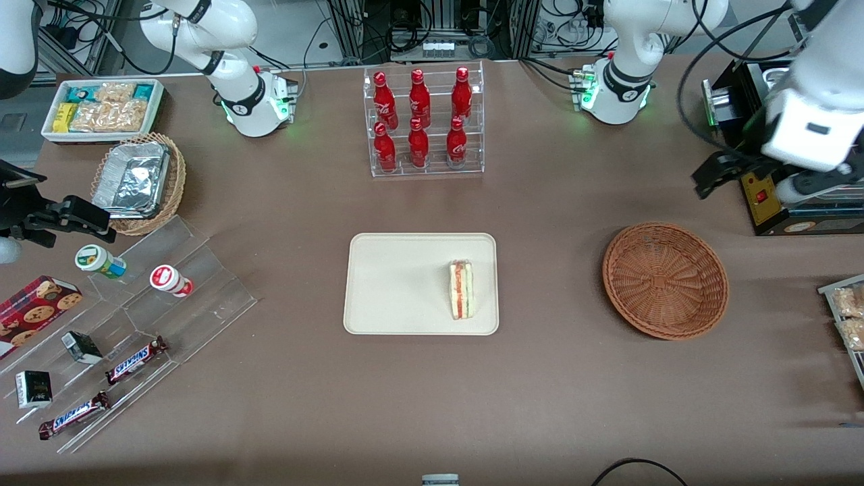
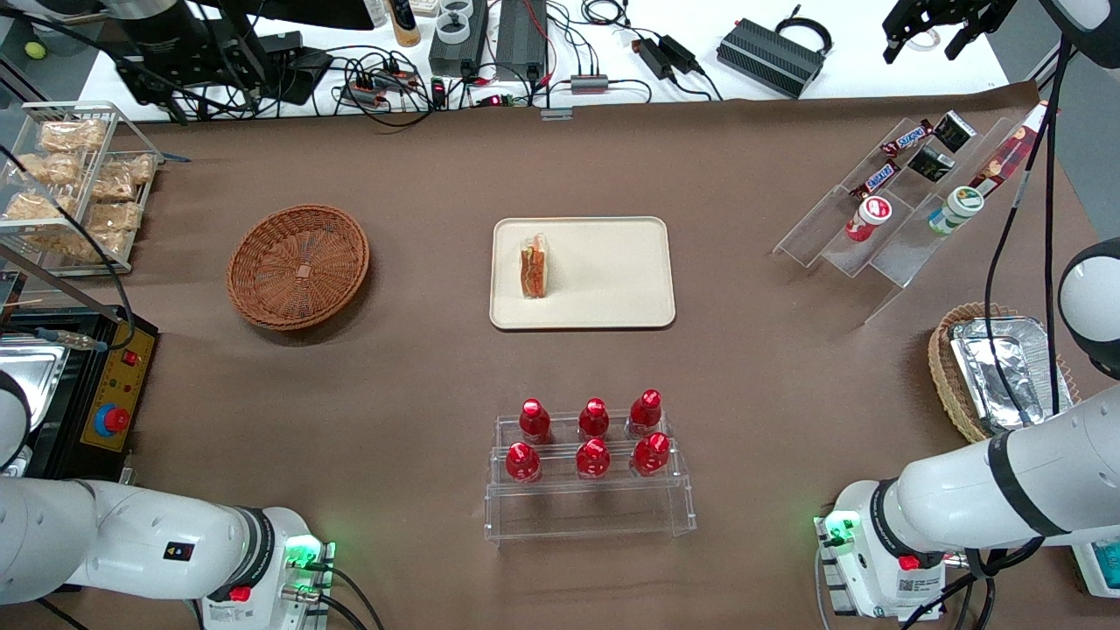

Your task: Place sandwich from basket to tray

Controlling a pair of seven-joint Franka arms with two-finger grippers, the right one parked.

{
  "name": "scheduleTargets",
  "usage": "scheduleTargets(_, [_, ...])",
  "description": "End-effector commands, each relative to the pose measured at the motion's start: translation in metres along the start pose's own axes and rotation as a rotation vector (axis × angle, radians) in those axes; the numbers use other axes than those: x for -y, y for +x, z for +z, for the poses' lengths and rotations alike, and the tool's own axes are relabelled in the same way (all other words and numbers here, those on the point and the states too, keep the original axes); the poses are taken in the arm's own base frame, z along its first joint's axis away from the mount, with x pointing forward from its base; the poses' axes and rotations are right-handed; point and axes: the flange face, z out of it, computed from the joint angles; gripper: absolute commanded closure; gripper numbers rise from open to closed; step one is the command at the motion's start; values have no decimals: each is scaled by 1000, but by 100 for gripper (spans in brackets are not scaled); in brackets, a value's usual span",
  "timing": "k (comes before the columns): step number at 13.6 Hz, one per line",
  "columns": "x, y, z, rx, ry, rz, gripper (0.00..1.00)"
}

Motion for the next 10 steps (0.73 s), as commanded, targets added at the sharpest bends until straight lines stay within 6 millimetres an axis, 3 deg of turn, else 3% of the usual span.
scheduleTargets(1, [41,-17,7,22,-50,29,0])
scheduleTargets(5, [62,-19,16,32,-62,30,0])
scheduleTargets(10, [36,-14,14,42,-47,137,0])
